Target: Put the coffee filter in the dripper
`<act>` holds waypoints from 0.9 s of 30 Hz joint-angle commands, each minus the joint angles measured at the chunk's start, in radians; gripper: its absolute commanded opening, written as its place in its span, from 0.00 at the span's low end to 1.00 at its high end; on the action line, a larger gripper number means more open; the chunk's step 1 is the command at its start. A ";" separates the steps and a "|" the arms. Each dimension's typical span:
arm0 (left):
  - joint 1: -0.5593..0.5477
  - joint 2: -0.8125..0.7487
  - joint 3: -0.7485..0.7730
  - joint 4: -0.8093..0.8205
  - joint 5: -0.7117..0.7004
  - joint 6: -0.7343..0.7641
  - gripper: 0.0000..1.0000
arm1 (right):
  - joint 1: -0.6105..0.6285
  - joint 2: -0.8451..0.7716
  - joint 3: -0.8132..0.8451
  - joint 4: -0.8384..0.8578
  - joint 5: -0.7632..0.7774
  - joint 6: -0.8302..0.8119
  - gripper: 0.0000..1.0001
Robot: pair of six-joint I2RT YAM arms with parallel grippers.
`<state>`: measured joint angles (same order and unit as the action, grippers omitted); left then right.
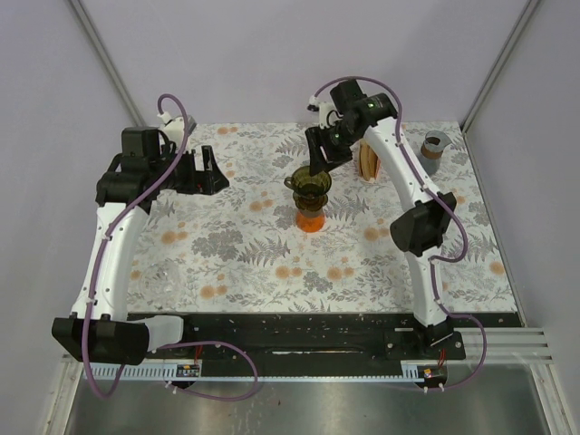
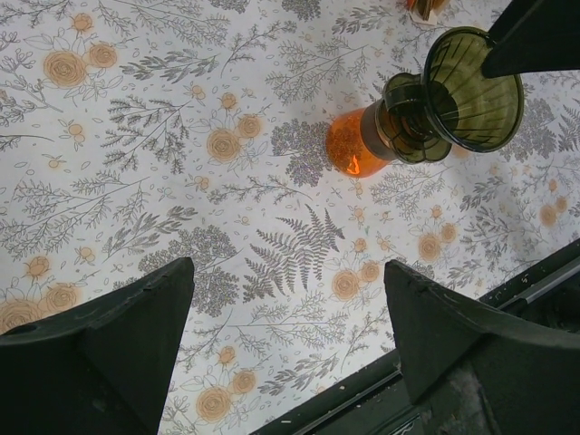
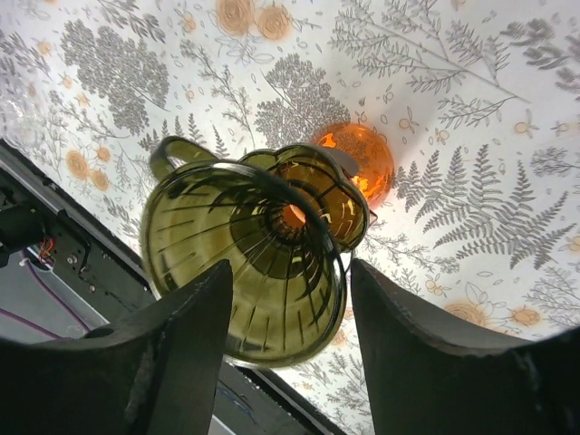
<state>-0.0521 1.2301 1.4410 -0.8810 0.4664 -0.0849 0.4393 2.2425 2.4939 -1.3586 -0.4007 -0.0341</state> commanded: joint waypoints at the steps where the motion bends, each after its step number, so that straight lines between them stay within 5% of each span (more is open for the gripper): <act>1: 0.006 -0.018 -0.011 0.056 -0.023 0.019 0.89 | -0.005 -0.139 0.098 -0.057 0.031 0.000 0.64; 14: 0.009 0.020 -0.201 0.258 -0.179 0.117 0.89 | -0.068 -0.374 -0.271 0.528 0.635 0.028 0.58; 19: 0.011 0.051 -0.321 0.447 -0.138 0.048 0.88 | -0.140 -0.356 -0.426 0.768 0.704 0.028 0.56; 27: 0.011 0.111 -0.346 0.505 -0.163 0.047 0.87 | -0.185 -0.170 -0.402 0.908 0.752 0.007 0.45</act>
<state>-0.0463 1.3312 1.0859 -0.4862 0.3218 -0.0277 0.2607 2.0018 2.0644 -0.5953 0.2920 -0.0185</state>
